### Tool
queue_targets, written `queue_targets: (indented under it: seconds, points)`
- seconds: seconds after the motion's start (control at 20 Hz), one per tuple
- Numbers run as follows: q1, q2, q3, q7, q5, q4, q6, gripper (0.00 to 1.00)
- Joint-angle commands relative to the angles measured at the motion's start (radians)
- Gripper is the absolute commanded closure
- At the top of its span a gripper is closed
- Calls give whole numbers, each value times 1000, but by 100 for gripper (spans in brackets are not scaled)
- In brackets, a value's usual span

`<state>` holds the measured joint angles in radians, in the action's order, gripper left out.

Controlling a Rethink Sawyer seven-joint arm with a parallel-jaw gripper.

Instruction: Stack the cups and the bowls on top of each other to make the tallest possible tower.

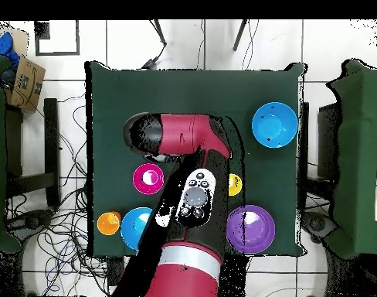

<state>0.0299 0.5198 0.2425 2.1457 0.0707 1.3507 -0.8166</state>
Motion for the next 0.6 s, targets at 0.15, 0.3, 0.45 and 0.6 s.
queue_targets:
  seconds: [0.15, 0.3, 0.45, 0.6]
  points:
    - [16, -16, -56, 140, -28, -32, -1, 100]
    - [15, -17, -55, 139, -30, -34, 1, 100]
    - [14, -15, -59, 139, -34, -29, 6, 100]
    - [14, -14, -61, 139, -38, -27, 10, 100]
